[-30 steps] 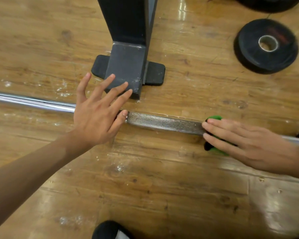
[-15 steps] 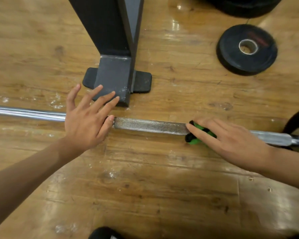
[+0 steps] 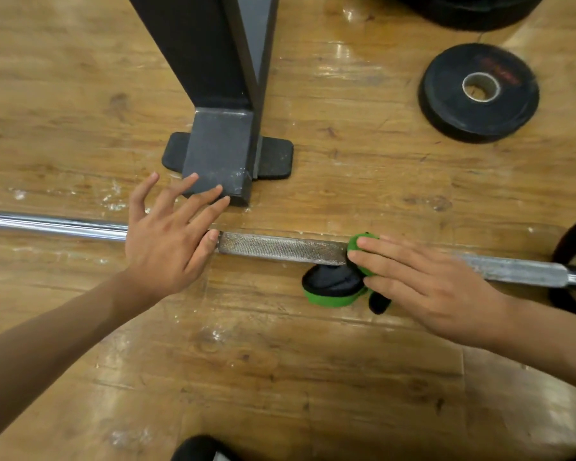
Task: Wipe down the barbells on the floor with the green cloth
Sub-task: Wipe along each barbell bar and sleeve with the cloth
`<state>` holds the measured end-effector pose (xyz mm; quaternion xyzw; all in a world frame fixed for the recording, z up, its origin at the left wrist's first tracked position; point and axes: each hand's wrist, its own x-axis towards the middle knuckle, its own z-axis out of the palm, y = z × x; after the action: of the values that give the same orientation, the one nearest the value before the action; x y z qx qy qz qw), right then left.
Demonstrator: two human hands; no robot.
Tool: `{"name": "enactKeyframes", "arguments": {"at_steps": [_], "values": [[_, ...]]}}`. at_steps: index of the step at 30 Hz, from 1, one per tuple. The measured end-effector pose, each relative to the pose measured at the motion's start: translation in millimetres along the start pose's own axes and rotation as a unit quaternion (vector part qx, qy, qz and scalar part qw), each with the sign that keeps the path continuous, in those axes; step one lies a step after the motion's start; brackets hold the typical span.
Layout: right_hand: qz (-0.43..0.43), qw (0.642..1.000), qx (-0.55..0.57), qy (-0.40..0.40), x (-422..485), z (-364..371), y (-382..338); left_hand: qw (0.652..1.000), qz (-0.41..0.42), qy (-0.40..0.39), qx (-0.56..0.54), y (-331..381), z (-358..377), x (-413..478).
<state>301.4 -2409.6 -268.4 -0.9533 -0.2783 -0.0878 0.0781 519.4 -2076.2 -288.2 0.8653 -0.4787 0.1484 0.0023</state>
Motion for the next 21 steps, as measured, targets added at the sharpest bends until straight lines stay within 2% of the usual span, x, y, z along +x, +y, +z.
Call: {"name": "enactKeyframes", "arguments": {"at_steps": [5, 10, 12, 14, 19, 21], "values": [[0.072, 0.992, -0.058, -0.088, 32, 9, -21, 1.0, -0.002, 0.001, -0.006, 0, 0, -1], [0.164, 0.981, -0.053, -0.085, 103, 29, -41, 1.0, -0.012, 0.007, 0.002, -1, 2, 1], [0.157, 0.983, -0.063, -0.076, 122, 38, -49, 1.0, -0.013, 0.009, 0.008, -2, 3, 1], [0.163, 0.978, -0.081, -0.1, 123, 39, -47, 1.0, -0.008, 0.009, 0.008, -2, 5, 2], [0.067, 0.988, -0.098, -0.102, 46, 13, -19, 1.0, -0.013, 0.017, 0.004, -4, 8, 3], [0.063, 0.987, -0.102, -0.103, 27, 8, -14, 1.0, -0.013, 0.016, 0.005, -3, 9, 2]]}}
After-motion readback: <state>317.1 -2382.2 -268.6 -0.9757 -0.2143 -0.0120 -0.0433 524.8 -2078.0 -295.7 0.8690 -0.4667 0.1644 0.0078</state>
